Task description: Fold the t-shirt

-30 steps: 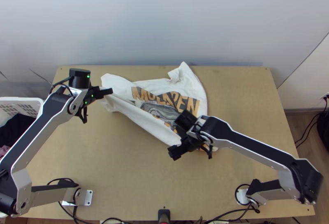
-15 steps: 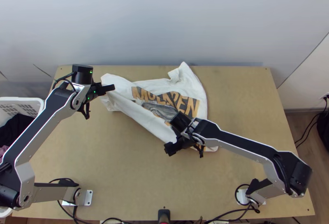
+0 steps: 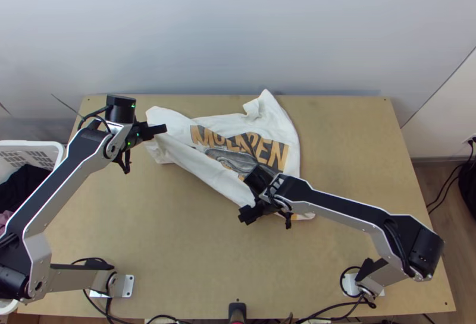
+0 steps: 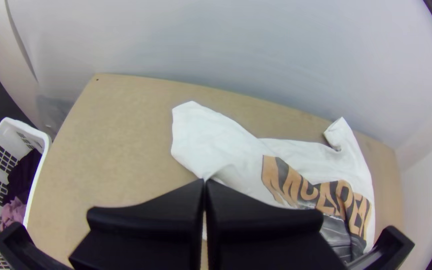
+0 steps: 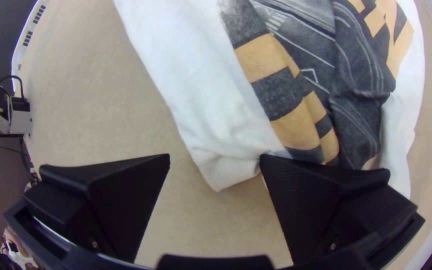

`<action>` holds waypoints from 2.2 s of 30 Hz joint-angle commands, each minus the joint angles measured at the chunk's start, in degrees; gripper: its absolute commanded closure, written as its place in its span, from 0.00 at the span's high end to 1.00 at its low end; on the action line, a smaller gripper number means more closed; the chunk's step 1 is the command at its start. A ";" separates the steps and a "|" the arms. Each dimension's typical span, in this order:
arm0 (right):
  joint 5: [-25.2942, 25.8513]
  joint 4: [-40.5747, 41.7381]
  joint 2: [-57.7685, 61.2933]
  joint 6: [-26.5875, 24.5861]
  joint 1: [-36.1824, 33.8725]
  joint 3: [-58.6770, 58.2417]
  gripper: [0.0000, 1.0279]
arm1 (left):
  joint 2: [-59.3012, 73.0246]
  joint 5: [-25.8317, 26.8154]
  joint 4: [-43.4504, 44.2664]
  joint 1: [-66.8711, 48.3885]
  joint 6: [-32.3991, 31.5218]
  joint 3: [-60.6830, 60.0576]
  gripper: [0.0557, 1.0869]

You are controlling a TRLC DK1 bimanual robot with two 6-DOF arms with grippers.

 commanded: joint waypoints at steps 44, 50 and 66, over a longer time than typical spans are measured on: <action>2.45 -7.18 -7.89 -5.25 -16.93 10.29 0.03 | 5.79 5.59 5.01 -0.59 -3.21 -9.20 0.04; 1.48 -9.47 -7.80 -5.34 -16.85 8.89 0.03 | 5.61 8.14 5.01 -0.50 -3.56 -11.75 0.04; -0.36 -9.56 -9.39 -4.99 -17.20 3.96 0.03 | 4.91 15.79 -10.20 -0.85 -1.63 -12.27 0.71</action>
